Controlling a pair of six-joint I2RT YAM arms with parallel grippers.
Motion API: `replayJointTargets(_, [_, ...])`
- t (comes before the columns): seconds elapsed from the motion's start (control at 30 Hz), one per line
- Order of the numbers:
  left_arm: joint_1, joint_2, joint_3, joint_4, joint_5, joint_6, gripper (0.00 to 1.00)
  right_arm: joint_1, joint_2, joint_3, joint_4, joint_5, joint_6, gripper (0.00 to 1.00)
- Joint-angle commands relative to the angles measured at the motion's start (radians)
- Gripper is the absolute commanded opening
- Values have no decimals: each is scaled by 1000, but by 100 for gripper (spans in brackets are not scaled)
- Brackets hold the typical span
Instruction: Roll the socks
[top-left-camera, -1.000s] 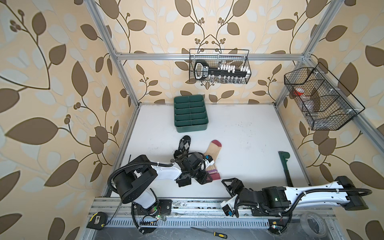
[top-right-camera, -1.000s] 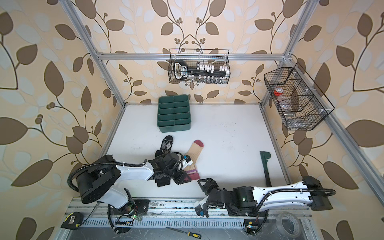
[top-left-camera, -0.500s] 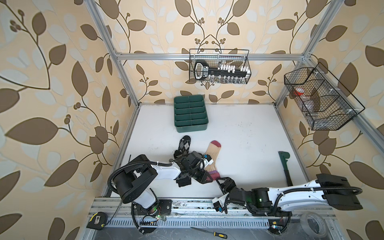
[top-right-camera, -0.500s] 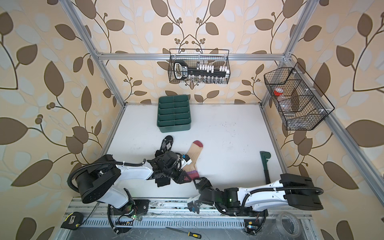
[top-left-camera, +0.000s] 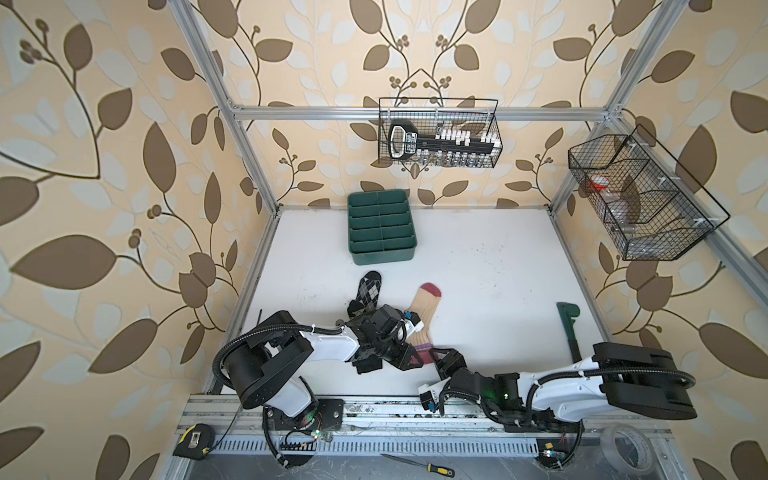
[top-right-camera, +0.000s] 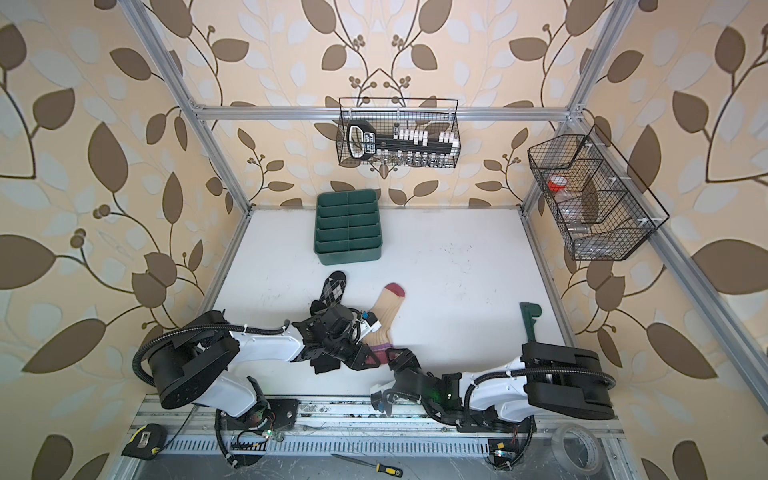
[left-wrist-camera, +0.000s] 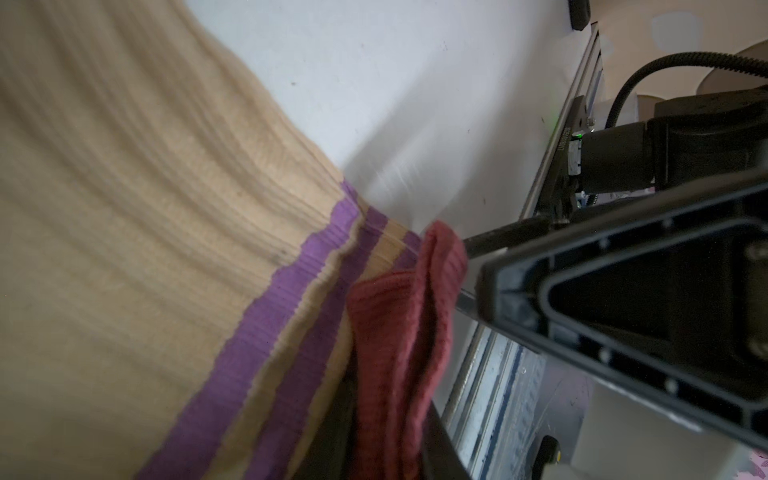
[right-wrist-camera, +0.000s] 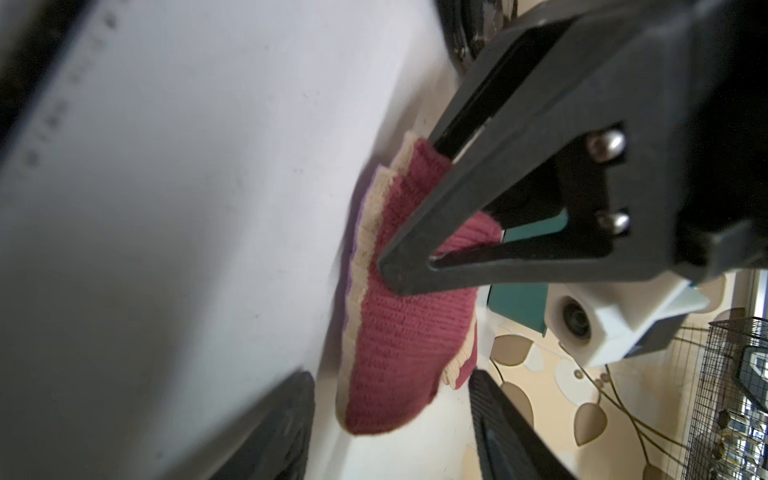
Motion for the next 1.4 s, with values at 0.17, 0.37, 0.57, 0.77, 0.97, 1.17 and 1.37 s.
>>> replayJointTargets(0.17, [8, -54, -14, -10, 30, -10, 23, -19, 80, -9, 121, -5, -14, 58])
replayJointTargets(0.37, [6, -51, -12, -9, 30, -10, 23, -11, 150, 2, 198, 1, -11, 56])
replayJointTargets(0.57, [2, -55, -14, -16, 32, -4, 23, 1, 220, 4, 251, 12, -6, 45])
replayJointTargets(0.77, [2, -49, -5, -9, 44, -7, 27, -7, 207, 14, 224, -7, 0, 23])
replayJointTargets(0.97, [2, -173, -13, -16, -24, 4, 57, -15, 152, 27, 131, -53, 25, 12])
replayJointTargets(1.17, [16, -491, 32, -212, -361, 169, 89, -57, 36, 85, -169, -230, 140, 10])
replayJointTargets(1.37, [21, -824, 111, -325, -640, 493, 99, -164, 47, 226, -490, -491, 229, 10])
